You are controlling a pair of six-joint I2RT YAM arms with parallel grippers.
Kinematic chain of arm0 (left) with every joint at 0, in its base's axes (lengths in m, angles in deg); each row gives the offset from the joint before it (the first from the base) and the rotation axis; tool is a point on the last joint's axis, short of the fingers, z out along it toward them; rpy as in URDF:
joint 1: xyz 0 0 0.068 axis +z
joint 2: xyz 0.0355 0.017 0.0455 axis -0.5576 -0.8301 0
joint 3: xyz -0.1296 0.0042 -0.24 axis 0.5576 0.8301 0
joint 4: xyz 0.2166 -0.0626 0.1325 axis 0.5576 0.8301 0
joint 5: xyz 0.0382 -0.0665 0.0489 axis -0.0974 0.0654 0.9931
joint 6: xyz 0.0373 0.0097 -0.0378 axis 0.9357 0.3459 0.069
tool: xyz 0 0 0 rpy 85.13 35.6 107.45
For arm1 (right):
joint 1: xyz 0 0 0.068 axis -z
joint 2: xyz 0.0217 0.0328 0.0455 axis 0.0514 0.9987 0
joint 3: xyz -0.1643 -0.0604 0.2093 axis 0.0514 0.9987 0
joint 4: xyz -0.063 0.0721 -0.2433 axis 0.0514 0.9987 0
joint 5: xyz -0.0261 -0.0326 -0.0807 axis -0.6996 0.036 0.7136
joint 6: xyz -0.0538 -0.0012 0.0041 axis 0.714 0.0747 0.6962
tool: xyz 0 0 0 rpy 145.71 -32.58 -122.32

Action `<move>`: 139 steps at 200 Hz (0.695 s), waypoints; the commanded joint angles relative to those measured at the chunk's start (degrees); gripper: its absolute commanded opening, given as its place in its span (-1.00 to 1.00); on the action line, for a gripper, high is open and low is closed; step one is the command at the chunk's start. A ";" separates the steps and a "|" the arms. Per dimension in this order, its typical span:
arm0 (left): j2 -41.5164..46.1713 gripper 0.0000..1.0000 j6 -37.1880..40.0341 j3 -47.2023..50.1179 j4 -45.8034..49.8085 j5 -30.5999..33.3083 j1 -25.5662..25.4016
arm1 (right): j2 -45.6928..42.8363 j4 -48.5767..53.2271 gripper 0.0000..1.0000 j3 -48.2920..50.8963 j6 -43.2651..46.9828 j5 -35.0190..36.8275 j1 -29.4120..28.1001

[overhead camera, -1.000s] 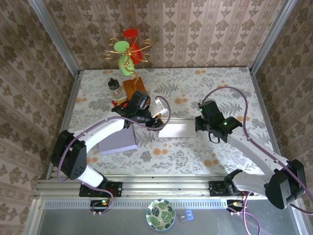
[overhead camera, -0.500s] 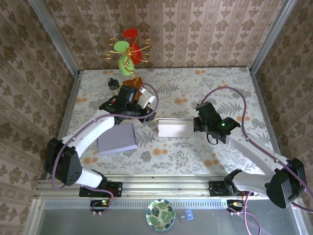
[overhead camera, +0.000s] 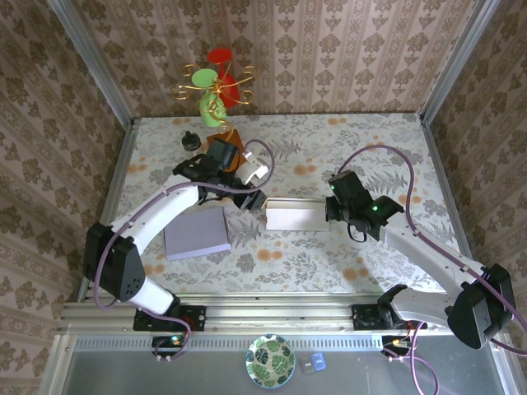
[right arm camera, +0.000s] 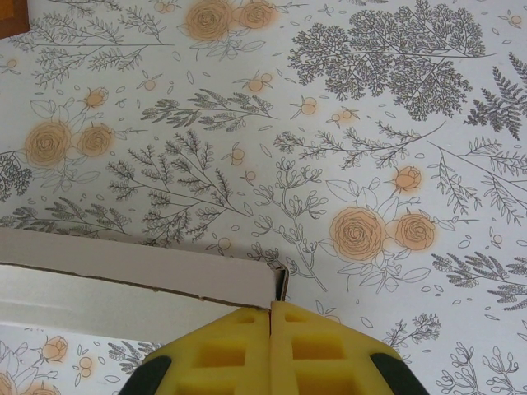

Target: Fold the paper box

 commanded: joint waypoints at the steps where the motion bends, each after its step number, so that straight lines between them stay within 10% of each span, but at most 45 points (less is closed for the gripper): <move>1: -1.39 -0.09 4.07 -2.85 3.24 0.31 -0.61 | 0.90 3.40 -1.00 -0.85 -1.35 0.75 -0.35; 139: -6.50 -0.61 4.01 -6.35 5.60 5.49 -2.90 | 0.74 3.43 -1.00 -0.50 -1.27 0.58 -0.37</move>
